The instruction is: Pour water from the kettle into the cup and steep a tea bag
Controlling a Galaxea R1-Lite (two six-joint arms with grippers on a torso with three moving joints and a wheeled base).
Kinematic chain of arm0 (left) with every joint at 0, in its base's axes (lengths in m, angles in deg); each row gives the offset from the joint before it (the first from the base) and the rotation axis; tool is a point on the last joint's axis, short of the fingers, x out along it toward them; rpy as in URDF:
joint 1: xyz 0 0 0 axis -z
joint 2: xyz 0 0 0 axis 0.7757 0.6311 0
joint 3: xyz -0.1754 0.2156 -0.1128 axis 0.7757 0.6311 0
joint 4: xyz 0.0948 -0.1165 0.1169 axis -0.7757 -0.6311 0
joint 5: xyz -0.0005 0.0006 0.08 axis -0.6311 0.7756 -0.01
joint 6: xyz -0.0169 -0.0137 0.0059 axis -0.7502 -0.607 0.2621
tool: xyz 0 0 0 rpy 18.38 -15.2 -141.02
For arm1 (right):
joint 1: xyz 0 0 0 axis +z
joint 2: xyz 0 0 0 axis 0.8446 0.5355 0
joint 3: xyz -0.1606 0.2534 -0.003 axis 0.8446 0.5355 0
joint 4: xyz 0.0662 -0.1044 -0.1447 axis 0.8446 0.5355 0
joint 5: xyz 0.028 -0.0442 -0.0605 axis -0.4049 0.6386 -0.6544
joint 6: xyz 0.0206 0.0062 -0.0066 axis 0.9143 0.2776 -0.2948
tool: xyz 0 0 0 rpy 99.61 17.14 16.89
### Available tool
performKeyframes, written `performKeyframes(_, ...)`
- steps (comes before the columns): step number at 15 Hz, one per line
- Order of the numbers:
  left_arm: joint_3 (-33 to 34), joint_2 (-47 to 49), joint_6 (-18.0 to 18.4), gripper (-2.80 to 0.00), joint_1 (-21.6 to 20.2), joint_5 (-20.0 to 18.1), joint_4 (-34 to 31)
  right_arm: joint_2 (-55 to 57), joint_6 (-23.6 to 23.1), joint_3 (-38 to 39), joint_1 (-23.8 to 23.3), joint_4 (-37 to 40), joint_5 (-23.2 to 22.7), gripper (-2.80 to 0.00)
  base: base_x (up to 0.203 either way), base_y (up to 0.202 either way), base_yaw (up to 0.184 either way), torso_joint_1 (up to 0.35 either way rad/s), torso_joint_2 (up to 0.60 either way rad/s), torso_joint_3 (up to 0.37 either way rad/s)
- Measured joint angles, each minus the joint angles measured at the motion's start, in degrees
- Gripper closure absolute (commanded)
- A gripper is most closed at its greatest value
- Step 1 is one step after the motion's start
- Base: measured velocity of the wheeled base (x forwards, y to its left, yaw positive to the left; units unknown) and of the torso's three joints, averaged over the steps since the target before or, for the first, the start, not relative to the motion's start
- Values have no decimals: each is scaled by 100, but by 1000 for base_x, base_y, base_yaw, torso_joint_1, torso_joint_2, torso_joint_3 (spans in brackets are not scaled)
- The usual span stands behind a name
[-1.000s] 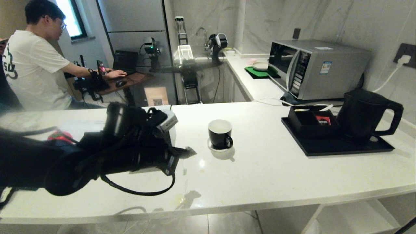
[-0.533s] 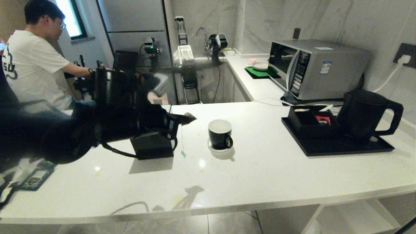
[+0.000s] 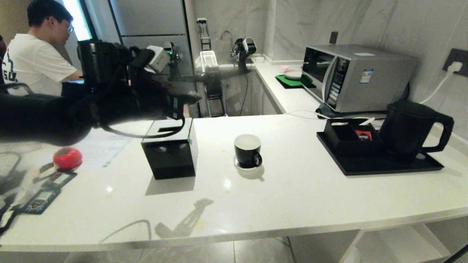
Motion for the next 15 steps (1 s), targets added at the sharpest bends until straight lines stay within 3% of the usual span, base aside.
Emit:
performKeyframes(9, -629, 435, 19, 0, -602, 0, 89, 0, 0, 0, 0, -2, 0, 0, 0, 0, 0, 0, 0, 0)
performKeyframes(15, -635, 801, 17, 0, -820, 14, 699, 0, 0, 0, 0, -2, -2, 0, 0, 0, 0, 0, 0, 0)
